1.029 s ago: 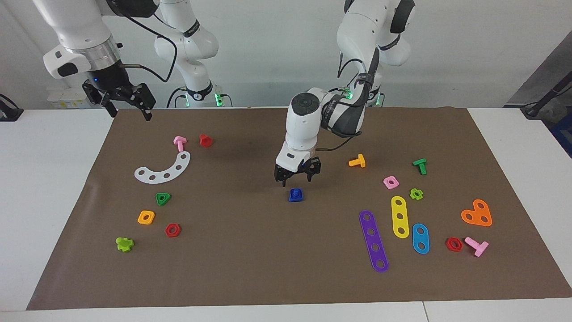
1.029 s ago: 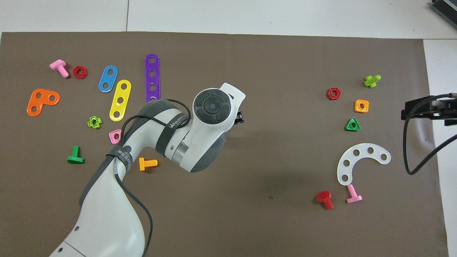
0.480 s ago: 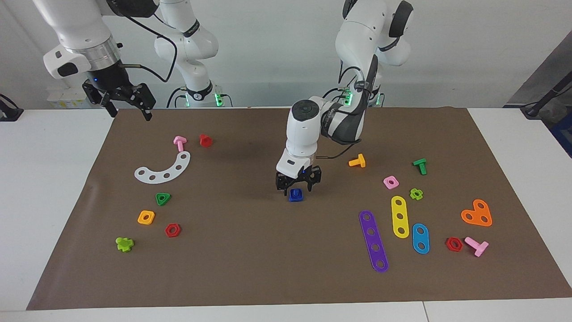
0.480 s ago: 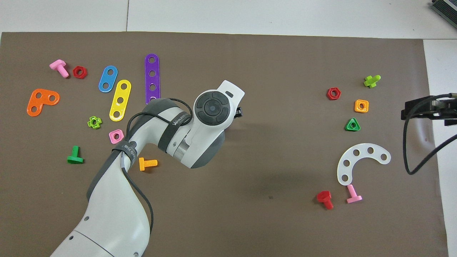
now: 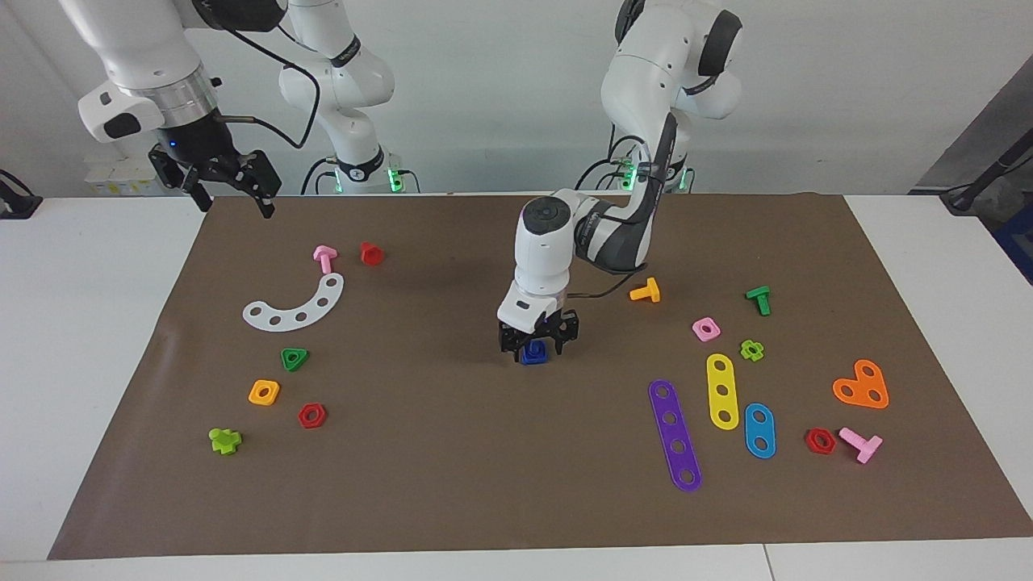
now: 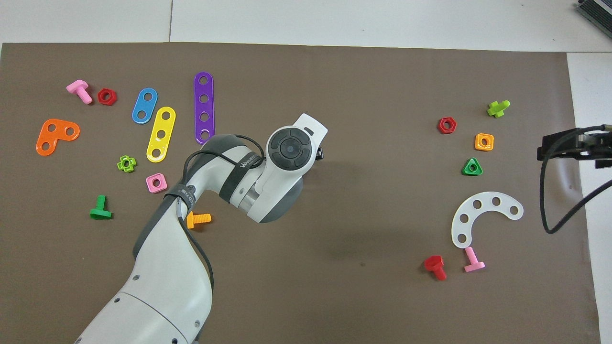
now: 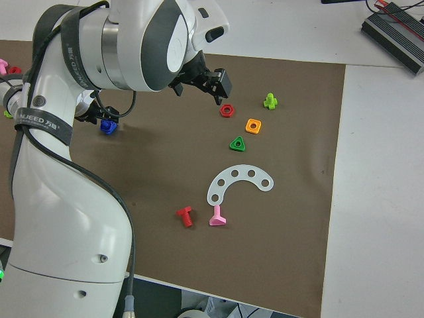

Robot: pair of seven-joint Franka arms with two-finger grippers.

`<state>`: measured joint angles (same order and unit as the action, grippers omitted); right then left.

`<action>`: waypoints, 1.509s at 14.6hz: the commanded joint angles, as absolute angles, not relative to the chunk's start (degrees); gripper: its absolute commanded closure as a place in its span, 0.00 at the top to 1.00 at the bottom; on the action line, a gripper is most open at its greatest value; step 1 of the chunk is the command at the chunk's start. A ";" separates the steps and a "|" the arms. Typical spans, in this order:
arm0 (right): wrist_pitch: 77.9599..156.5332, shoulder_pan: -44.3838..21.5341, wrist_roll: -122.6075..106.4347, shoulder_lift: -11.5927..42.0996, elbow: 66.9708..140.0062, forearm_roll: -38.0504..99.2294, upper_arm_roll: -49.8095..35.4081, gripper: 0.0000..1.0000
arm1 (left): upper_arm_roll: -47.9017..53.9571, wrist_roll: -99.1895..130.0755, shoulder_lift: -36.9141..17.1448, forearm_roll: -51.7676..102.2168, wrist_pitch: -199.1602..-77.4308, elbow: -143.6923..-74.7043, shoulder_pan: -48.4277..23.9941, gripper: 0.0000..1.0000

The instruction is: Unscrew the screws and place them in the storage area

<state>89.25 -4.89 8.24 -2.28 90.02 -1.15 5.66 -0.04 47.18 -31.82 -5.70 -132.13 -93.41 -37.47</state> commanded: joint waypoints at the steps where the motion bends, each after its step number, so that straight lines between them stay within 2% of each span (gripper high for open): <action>1: 88.86 -4.39 7.21 -3.43 91.14 -0.70 5.19 1.00 | -0.53 47.64 -31.99 -7.12 -132.71 -93.16 -37.88 0.85; 4: 88.86 -4.39 7.21 -3.43 91.14 -0.70 5.19 1.00 | -0.53 47.37 -31.99 -7.12 -132.71 -93.16 -37.79 0.79; 22: 88.86 -4.39 7.21 -3.43 91.14 -0.70 5.19 1.00 | -0.35 42.98 -32.08 -6.42 -132.10 -92.90 -36.39 0.64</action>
